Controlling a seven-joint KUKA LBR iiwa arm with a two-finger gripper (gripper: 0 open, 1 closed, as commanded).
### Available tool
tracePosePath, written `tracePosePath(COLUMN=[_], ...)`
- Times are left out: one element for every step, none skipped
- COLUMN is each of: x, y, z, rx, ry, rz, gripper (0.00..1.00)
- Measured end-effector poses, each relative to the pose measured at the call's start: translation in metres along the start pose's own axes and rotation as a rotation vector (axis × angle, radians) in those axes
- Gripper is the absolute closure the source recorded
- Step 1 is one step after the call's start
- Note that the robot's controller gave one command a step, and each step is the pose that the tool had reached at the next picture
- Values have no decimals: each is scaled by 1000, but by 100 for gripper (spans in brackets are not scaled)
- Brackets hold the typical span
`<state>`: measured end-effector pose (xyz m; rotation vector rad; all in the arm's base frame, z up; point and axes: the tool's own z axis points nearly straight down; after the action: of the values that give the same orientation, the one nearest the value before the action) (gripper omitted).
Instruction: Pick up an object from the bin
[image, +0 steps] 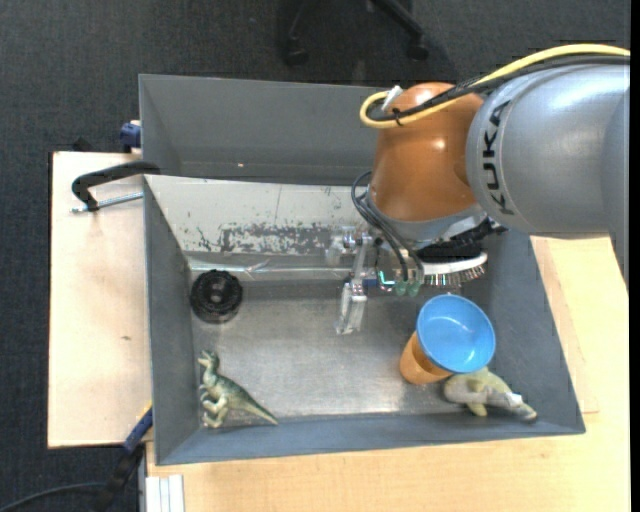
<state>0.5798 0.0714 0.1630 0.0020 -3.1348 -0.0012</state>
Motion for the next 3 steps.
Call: tracePosePath(x=[8, 10, -14], y=[122, 137, 145], z=[-60, 26, 81], rx=[-8, 1, -2], ry=[-17, 0, -11], rz=[61, 160, 365], gripper=[0, 0, 0])
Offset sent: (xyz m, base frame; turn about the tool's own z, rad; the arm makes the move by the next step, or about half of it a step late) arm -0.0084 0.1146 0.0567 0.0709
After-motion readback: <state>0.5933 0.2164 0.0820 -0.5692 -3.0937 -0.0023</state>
